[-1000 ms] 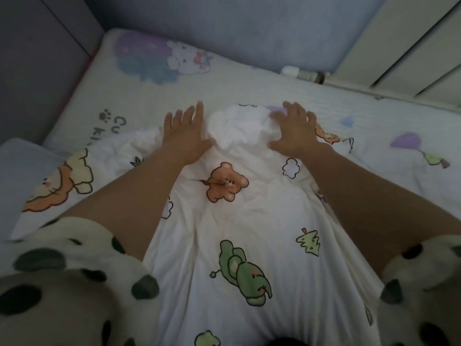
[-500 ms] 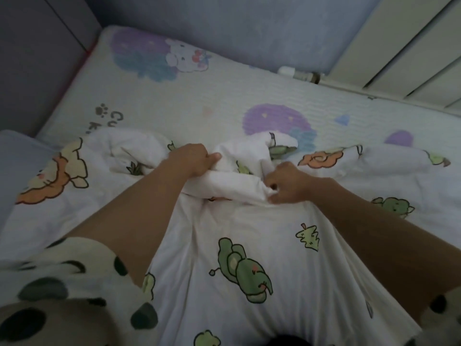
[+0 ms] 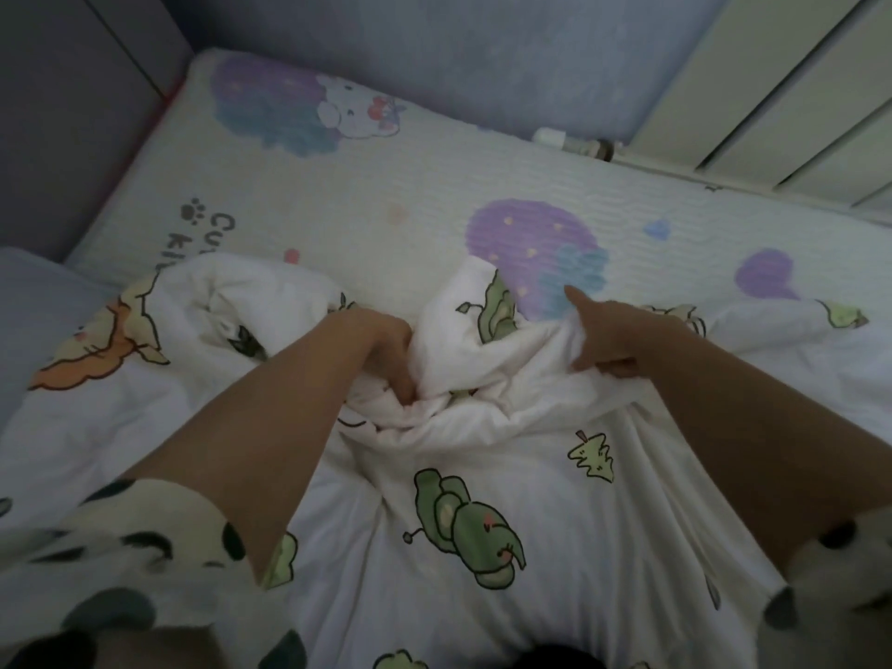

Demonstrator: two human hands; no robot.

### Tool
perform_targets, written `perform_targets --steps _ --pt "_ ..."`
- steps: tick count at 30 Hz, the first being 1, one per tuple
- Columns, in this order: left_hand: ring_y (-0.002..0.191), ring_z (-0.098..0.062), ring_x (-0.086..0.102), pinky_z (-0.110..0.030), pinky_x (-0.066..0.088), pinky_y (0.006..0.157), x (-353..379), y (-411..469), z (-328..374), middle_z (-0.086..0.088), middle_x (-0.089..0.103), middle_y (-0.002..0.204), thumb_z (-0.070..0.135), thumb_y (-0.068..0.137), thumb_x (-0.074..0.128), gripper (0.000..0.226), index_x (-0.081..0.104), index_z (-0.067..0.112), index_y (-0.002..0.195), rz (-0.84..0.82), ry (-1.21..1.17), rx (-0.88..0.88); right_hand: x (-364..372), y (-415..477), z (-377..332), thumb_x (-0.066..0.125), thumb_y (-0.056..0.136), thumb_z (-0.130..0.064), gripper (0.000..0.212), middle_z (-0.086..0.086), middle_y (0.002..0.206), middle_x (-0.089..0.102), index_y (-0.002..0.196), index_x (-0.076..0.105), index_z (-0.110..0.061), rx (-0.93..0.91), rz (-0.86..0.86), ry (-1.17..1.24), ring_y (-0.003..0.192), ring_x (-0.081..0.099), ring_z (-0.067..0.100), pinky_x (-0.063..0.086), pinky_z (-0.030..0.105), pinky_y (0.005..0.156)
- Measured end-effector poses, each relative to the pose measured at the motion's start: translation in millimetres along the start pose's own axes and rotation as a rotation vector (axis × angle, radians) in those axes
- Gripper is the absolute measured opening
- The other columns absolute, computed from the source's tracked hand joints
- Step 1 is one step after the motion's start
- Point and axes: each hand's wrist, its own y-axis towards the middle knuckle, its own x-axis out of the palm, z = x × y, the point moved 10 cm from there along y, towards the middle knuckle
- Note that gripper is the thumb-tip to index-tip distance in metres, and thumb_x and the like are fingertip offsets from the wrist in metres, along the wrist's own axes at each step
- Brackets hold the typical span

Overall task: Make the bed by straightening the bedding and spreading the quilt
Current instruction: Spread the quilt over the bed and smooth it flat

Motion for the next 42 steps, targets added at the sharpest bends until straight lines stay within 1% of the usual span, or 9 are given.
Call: perform_targets --steps 5,10,14,21,25,29,32,35,42 --pt "0.090 -0.025 0.055 -0.029 0.042 0.074 -60.1 -3.4 -27.6 -0.010 0.062 0.109 0.042 0.072 0.078 0.043 0.059 0.013 0.098 0.365 -0.169 -0.033 -37.6 3.5 27.2 0.059 0.086 -0.033 0.024 0.016 0.104 0.064 0.096 0.060 -0.011 0.045 0.330 0.062 0.092 0.061 0.033 0.045 0.033 0.075" --pt "0.100 -0.035 0.059 -0.034 0.042 0.075 -177.4 -45.7 -31.5 -0.020 0.061 0.113 0.035 0.091 0.055 0.040 0.054 0.005 0.118 1.061 -0.259 -0.040 -144.8 -0.1 40.5 0.052 0.090 -0.018 0.020 0.027 0.102 0.061 0.100 0.057 -0.002 0.112 0.812 0.207 0.094 0.059 0.043 0.044 0.039 0.074" --pt "0.108 -0.039 0.054 -0.042 0.043 0.091 -248.7 -48.5 -25.2 -0.023 0.057 0.118 0.031 0.088 0.055 0.045 0.050 0.000 0.121 1.275 -0.283 0.010 -192.8 9.5 47.8 0.048 0.087 -0.021 0.034 0.030 0.111 0.055 0.109 0.049 0.005 0.120 0.934 0.360 0.097 0.056 0.044 0.039 0.041 0.070" --pt "0.125 -0.043 0.032 -0.046 0.024 0.101 -248.5 3.8 -39.2 -0.028 0.035 0.135 0.025 0.087 0.058 0.062 0.033 -0.002 0.136 1.216 -0.130 -0.090 -172.6 57.1 38.5 0.050 0.094 -0.018 0.047 0.025 0.134 0.039 0.135 0.037 0.001 0.113 0.822 0.445 0.115 0.047 0.042 0.039 0.045 0.092" --pt "0.144 -0.039 -0.012 -0.064 0.006 0.110 -201.1 57.5 -58.9 -0.011 -0.011 0.158 0.047 0.087 0.059 0.097 -0.013 0.031 0.150 0.959 -0.240 -0.152 -118.9 100.8 4.3 0.054 0.095 -0.030 0.081 0.022 0.156 -0.017 0.153 -0.001 -0.015 -0.072 0.522 0.582 0.145 0.009 0.038 0.014 0.041 0.115" --pt "0.142 -0.037 -0.022 -0.072 -0.002 0.106 -158.0 93.8 -68.0 0.005 -0.022 0.157 0.064 0.091 0.035 0.076 -0.014 0.047 0.146 0.691 -0.132 -0.224 -89.6 130.4 -34.4 0.041 0.092 -0.060 0.084 0.011 0.150 -0.039 0.147 -0.018 -0.040 -0.088 0.379 0.405 0.145 -0.001 0.041 0.005 0.067 0.111" --pt "0.144 -0.042 -0.002 -0.070 0.008 0.107 -153.9 105.1 -78.5 0.001 -0.001 0.159 0.068 0.090 0.027 0.063 0.008 0.048 0.147 0.677 -0.120 -0.240 -68.4 146.9 -46.8 0.035 0.090 -0.067 0.079 0.008 0.156 -0.027 0.147 -0.014 -0.044 -0.044 0.316 0.288 0.143 -0.014 0.044 -0.002 0.073 0.107" --pt "0.108 -0.041 0.051 -0.056 0.045 0.089 -200.9 74.3 -72.3 -0.018 0.049 0.122 0.049 0.095 0.030 0.047 0.050 0.017 0.122 1.043 -0.055 -0.212 -56.3 150.8 -45.9 0.032 0.089 -0.070 0.076 0.006 0.157 -0.023 0.145 -0.014 -0.045 -0.008 0.365 0.247 0.143 -0.017 0.042 -0.008 0.074 0.104" --pt "0.117 -0.038 0.049 -0.047 0.043 0.089 -248.7 99.0 -81.2 -0.008 0.017 0.156 0.024 0.100 0.039 0.065 0.002 0.026 0.153 0.976 -0.159 -0.180 -54.0 157.9 -44.8 -0.010 0.055 -0.091 0.097 0.005 0.156 -0.029 0.141 -0.024 -0.048 0.035 0.334 0.225 0.143 -0.014 0.043 -0.006 0.074 0.104"
